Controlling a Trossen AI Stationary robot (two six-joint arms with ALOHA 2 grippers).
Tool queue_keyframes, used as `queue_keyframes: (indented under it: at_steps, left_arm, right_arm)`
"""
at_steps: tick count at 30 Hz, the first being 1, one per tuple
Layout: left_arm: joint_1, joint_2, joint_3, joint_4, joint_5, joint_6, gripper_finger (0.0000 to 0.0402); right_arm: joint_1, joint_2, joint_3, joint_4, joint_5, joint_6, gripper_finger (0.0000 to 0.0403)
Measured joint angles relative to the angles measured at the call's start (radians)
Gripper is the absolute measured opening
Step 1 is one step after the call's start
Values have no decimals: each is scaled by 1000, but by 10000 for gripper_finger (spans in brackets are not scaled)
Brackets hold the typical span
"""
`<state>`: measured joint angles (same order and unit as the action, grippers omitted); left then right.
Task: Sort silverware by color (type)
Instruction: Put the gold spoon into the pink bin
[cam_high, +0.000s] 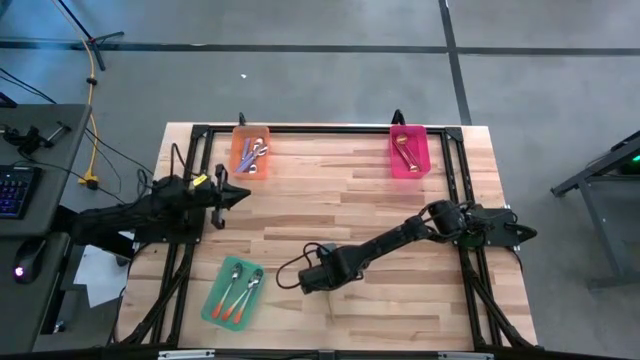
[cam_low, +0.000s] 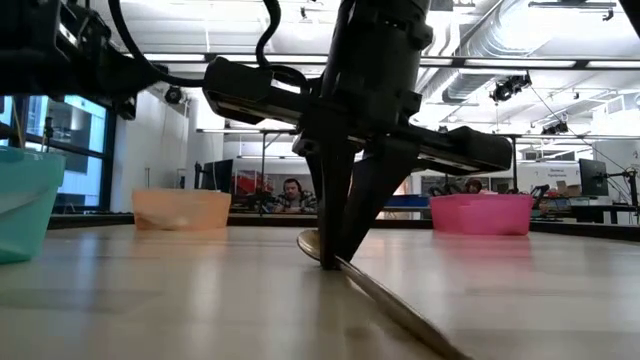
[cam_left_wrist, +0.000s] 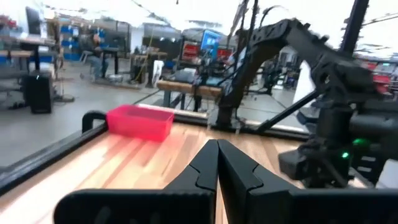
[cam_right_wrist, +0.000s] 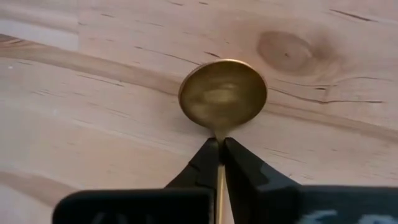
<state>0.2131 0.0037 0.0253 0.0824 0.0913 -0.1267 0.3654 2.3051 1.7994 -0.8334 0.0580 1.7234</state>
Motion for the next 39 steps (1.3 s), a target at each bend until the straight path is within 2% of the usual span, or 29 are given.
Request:
queue_keyframes:
  at_steps: [8,14,19,24,30,35,39]
  left_arm:
    - [0,0,-14,-12,-7,-11,0]
    - [0,0,-14,-20,-23,-45,1]
    - [0,17,-13,-60,-33,-14,1]
    - [0,36,-13,-62,-34,27,1]
    - [0,43,-13,-63,-45,26,1]
    - [0,43,-13,-63,-56,26,1]
    - [0,43,-13,-62,-56,26,1]
  right_arm:
    - [-28,-42,-5,-19,14,-12,0]
    - [-90,-106,-4,-27,-2,-110,0]
    - [-188,-204,-3,-164,8,-207,0]
    - [-345,-340,-2,-374,39,-421,0]
    - [-618,-468,-1,-603,125,-816,0]
    - [-875,-489,-3,-606,170,-1166,0]
    - [-1054,-492,-65,-498,151,-1357,0]
